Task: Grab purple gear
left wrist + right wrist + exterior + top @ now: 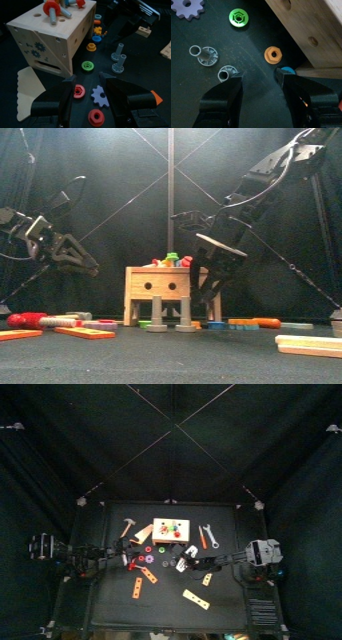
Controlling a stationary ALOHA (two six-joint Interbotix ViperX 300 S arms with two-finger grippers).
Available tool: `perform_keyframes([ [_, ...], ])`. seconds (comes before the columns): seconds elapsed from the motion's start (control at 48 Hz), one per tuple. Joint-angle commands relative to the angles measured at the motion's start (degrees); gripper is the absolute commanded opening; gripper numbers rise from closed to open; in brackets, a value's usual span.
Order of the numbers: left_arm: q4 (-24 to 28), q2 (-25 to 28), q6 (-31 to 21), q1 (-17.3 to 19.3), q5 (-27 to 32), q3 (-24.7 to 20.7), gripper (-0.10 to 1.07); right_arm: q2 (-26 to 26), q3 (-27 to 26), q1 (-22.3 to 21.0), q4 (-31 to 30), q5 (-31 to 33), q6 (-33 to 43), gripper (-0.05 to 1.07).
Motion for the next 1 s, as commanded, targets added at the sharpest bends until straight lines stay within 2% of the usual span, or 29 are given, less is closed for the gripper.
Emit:
perform_keyframes([
  [0.0, 1.49, -0.18, -0.18, -0.62, 2.64, -1.05, 0.81, -2.20, -1.14, 0.44, 0.18, 0.18, -0.18, 0.86],
  [0.188, 3.69, 1.05, 0.00, -3.34, 12.04, -3.52, 0.82, -2.81, -0.79, 1.76, 0.79, 0.18, 0.18, 0.86],
  [0.375, 5.10, 3.34, 0.00, -3.43, 18.72, -6.15, 0.86, -4.39, 0.09, 3.25, 4.48, 0.18, 0.18, 0.86],
  [0.667, 5.10, 8.96, 0.00, -4.04, 19.34, -9.49, 0.98, -8.26, 2.72, 5.36, 5.63, 4.48, 1.76, 0.86],
  [0.979, 5.10, 16.26, 0.09, -4.04, 19.86, -13.80, 0.98, -8.35, 4.57, 5.01, 5.71, 4.75, 1.76, 0.86],
])
